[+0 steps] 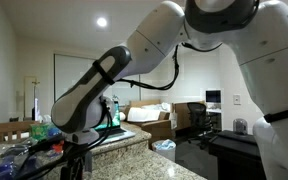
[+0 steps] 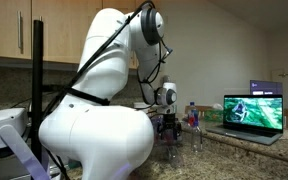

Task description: Put the water bottles upright

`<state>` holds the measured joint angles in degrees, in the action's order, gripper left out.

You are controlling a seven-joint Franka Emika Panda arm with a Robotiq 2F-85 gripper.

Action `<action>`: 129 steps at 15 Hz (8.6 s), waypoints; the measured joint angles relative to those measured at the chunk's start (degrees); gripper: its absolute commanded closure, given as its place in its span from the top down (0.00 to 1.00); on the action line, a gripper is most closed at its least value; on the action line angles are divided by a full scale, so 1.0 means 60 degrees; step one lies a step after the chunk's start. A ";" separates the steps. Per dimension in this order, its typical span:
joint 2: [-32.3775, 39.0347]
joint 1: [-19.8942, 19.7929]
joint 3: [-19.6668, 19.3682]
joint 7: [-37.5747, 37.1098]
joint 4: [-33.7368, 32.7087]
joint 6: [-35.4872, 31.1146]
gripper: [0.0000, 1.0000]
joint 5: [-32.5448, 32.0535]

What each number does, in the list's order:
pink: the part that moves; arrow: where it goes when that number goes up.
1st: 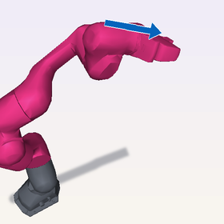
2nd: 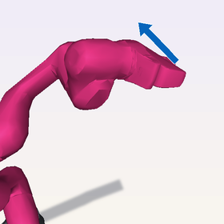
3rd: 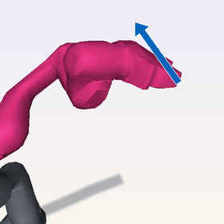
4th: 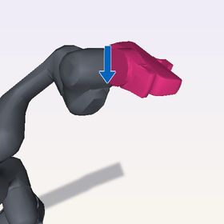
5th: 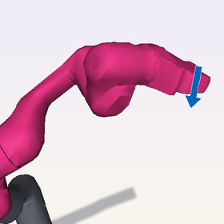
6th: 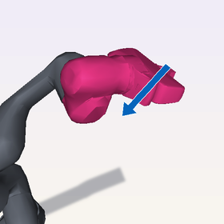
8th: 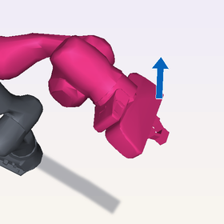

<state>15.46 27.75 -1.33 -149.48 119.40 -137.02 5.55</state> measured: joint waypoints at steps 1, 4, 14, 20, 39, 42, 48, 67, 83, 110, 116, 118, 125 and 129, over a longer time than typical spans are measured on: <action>0.0151 -0.0226 0.0246 0.0000 -0.0180 0.0179 1.00 0.0000; 0.0665 -0.0741 0.0694 0.0000 -0.0708 0.0683 1.00 0.0000; 0.2050 -0.1252 0.1046 0.0014 -0.2036 0.2024 1.00 0.0001; 0.2257 -0.1252 0.1062 0.0014 -0.2117 0.2232 1.00 0.0001; 0.2231 -0.1337 0.1174 0.0032 -0.1681 0.1851 0.06 0.0001; 0.2215 -0.1335 0.1206 0.0033 -0.1605 0.1694 0.06 0.0001; 0.1878 -0.1335 0.1276 0.0061 -0.1048 0.0108 0.06 0.0001; -0.0541 -0.4722 0.6177 0.6452 0.3053 -0.6963 0.06 0.4484; 0.2370 -1.5342 1.4880 1.5422 0.3503 -0.6938 0.06 0.9316; -0.1717 -1.5532 1.3860 1.0320 0.5321 -0.6232 1.00 1.1775; -0.3105 -1.5794 1.2874 0.7159 0.5437 -0.3793 1.00 0.8553; -0.3156 -1.5880 1.2831 0.7040 0.5079 -0.3684 1.00 0.8122; -0.3049 -1.6139 1.2900 0.5629 0.4456 -0.2825 1.00 0.5473; -0.2662 -1.6261 1.2921 0.4724 0.4404 -0.2516 1.00 0.3729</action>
<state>-0.51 -69.82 76.19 -121.14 145.82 -152.12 27.92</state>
